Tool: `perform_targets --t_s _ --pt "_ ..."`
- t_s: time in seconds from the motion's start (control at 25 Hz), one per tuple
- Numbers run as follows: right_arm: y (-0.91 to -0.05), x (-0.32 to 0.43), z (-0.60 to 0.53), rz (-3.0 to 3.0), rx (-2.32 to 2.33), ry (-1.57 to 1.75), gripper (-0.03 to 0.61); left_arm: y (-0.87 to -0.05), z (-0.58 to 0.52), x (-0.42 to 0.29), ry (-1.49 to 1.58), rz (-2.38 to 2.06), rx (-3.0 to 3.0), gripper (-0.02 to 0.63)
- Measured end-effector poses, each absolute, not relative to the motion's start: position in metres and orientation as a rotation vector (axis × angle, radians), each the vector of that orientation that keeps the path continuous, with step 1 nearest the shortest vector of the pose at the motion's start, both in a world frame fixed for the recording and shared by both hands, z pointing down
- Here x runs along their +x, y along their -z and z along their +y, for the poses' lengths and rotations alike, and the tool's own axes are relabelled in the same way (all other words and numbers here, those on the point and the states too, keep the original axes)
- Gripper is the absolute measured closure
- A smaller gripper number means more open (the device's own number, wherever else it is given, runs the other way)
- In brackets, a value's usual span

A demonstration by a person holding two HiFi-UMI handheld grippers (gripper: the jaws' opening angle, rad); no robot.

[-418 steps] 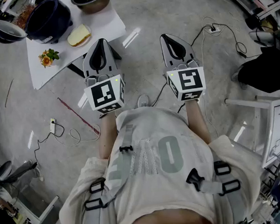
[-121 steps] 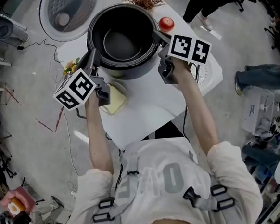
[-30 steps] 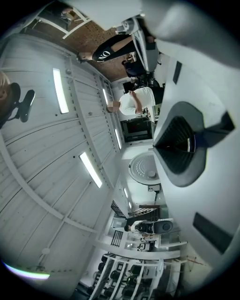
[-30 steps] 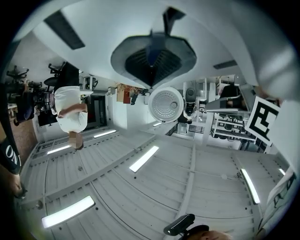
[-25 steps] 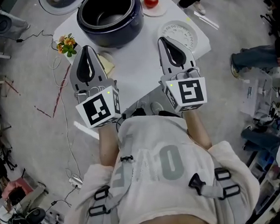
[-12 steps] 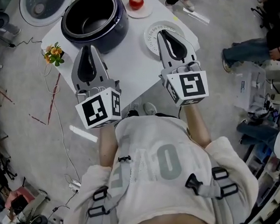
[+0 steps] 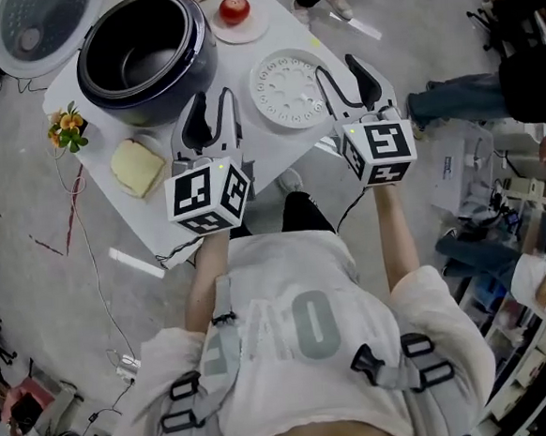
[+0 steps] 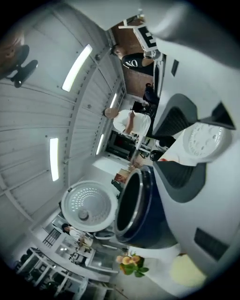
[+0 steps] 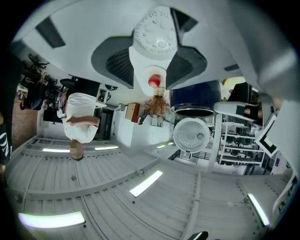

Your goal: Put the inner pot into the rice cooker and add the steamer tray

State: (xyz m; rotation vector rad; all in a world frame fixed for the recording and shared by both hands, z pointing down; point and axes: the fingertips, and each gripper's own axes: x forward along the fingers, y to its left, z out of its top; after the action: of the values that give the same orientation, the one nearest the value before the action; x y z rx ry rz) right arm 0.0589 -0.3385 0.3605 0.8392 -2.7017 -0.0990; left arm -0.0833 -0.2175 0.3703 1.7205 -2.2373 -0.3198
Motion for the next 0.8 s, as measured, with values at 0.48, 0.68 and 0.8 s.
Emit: perform_targets --t_s 0.48,0.68,0.8 --pt "-0.512 0.087 -0.441 -2.570 0.503 -0.218 0.347 -0.529 -0.285 -0.033 0.259 -2.154 1.233 0.411" --pt "-0.555 0.079 -0.449 -2.526 0.453 -0.316 0.348 -0.567 -0.288 -0.028 0.280 -2.127 1.114 0.397" --pt "-0.571 0.078 -0.455 -2.507 0.445 -0.327 0.359 -0.577 -0.291 -0.027 0.274 -2.138 1.080 0.399"
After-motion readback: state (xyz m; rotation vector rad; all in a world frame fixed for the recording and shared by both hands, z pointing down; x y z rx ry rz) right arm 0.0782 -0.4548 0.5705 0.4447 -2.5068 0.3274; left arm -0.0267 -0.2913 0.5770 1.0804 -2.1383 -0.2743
